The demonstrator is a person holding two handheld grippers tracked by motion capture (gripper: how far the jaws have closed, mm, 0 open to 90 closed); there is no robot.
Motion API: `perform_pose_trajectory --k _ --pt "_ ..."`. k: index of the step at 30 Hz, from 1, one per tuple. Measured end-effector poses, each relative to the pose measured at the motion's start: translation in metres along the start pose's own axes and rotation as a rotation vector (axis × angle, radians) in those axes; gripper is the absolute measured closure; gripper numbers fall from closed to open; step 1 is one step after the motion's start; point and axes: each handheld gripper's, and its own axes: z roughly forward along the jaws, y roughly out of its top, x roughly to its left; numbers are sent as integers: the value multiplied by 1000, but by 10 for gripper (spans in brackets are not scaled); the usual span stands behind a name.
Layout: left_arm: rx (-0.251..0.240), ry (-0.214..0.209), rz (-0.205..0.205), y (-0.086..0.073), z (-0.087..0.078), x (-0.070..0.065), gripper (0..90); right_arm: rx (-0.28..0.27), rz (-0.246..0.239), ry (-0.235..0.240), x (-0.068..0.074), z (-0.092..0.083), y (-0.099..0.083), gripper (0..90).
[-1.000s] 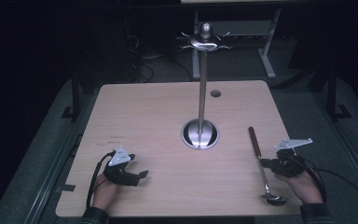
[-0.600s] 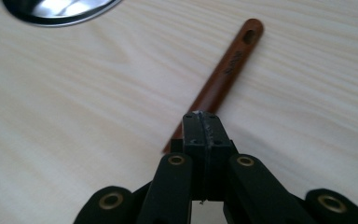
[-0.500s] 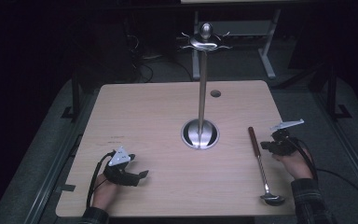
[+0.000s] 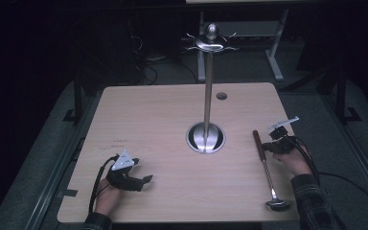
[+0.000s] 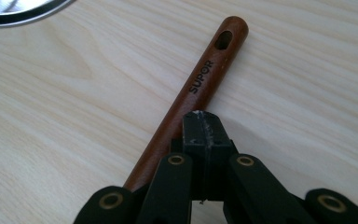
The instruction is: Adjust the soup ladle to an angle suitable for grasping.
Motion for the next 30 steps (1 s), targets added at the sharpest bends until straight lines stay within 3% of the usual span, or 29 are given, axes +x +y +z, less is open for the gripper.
perform_pose_trajectory --k 12,30 --pt "-2 -1 -4 0 0 0 140 11 -44 70 21 11 9 900" --pt "2 -1 8 0 -1 1 140 88 -166 141 52 20 26 900"
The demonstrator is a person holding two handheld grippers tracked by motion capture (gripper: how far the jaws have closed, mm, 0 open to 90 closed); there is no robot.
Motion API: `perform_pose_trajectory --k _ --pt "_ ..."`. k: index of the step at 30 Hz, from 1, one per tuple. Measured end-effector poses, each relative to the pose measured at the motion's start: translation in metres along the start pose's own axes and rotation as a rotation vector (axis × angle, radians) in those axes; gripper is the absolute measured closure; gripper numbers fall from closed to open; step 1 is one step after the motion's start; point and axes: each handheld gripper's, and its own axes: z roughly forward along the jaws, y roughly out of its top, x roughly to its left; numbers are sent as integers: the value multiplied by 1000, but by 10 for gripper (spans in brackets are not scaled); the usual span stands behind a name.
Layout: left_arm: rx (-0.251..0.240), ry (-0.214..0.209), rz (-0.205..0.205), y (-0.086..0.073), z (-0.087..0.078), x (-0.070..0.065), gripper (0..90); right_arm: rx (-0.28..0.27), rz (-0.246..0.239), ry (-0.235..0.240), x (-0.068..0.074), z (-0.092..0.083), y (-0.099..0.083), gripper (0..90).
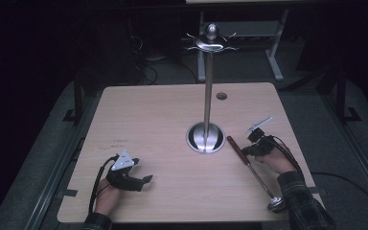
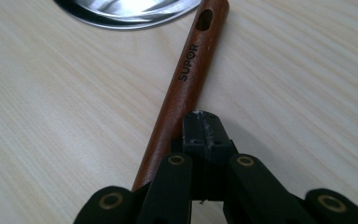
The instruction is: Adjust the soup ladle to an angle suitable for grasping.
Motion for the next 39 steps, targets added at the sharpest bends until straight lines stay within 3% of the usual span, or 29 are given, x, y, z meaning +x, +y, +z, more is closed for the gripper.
perform_pose_trajectory --k 11,21,31,39 --pt "0 0 1 0 0 0 140 10 -13 -3 4 0 3 900" --pt "-4 3 -4 0 1 -1 140 -18 56 -14 2 -22 -10 895" --pt "-2 2 -9 0 1 -1 140 5 115 27 10 -28 -15 716" --pt "0 2 -12 0 1 -1 140 59 120 33 22 -18 -8 677"
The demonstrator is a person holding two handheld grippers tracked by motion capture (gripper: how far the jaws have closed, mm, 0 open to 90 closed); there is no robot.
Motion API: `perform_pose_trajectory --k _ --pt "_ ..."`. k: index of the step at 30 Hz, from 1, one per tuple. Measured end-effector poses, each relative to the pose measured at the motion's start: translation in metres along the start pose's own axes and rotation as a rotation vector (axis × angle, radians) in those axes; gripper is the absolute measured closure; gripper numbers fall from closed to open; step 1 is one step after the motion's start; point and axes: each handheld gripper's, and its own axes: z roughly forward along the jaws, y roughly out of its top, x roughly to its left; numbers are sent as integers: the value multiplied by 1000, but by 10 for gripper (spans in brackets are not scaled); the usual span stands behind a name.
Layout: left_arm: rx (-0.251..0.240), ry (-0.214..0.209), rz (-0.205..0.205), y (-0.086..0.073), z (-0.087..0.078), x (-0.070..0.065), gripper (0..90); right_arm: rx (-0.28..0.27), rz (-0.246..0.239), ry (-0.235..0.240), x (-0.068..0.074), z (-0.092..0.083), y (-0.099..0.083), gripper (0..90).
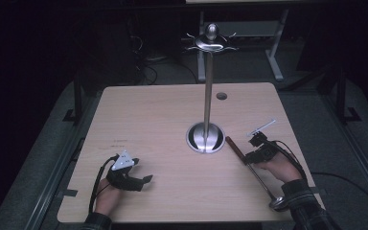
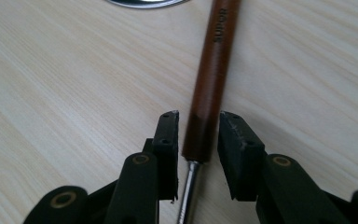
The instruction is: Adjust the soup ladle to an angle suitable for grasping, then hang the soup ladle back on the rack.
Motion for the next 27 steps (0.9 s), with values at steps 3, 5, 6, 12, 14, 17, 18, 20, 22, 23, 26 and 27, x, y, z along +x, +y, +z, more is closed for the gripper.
perform_pose_trajectory --k 3,5,6,12,14,17,18,20,22,23,26,27 --pt "4 1 6 0 0 0 140 13 -4 -22 3 2 2 675" --pt "2 1 2 0 0 0 140 27 -3 -42 5 4 6 677" --pt "1 0 1 0 0 0 140 37 -5 -46 6 5 7 677" --pt "-2 -4 -4 0 0 0 140 71 -3 -75 6 11 9 681" --pt "1 -2 2 0 0 0 140 83 3 -82 6 14 10 689" --pt "4 -3 10 0 0 0 140 91 5 -88 8 16 10 693" --pt "9 -3 15 0 0 0 140 91 9 -91 8 16 11 694" --pt "5 -4 7 0 0 0 140 91 7 -104 9 16 11 697" --pt "5 -4 5 0 0 0 140 96 12 -113 11 17 11 703" --pt "5 -4 5 0 0 0 140 97 14 -116 11 17 11 706" --pt "6 -2 6 0 0 0 140 101 20 -116 11 17 12 711" --pt "6 -2 4 0 0 0 140 101 23 -115 11 17 12 713"
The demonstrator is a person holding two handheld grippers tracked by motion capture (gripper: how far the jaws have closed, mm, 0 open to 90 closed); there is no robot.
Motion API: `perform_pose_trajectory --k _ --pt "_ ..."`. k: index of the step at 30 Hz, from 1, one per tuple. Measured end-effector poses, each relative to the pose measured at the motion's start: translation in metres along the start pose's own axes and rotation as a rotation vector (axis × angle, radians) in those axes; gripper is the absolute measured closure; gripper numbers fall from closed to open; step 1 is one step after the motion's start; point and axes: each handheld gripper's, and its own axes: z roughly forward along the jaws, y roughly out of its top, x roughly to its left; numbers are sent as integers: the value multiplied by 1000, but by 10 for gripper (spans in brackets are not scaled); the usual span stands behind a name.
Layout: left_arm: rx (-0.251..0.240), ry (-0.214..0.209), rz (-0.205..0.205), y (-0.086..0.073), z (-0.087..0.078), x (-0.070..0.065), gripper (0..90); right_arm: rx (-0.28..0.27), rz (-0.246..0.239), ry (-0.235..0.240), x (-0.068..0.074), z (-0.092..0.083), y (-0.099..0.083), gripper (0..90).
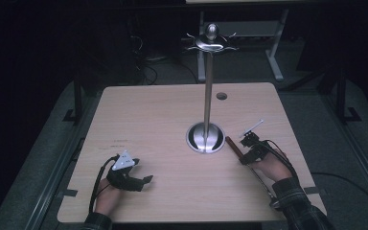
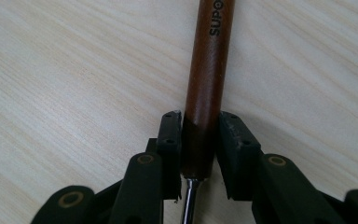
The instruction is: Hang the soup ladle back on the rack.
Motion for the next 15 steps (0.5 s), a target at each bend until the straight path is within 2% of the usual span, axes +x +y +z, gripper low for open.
perform_pose_trajectory --k 8,15 --pt "1 -1 0 0 0 0 140 3 26 -13 -6 -1 0 735" --pt "1 -1 0 0 0 0 140 3 13 -18 -7 -1 -1 738"
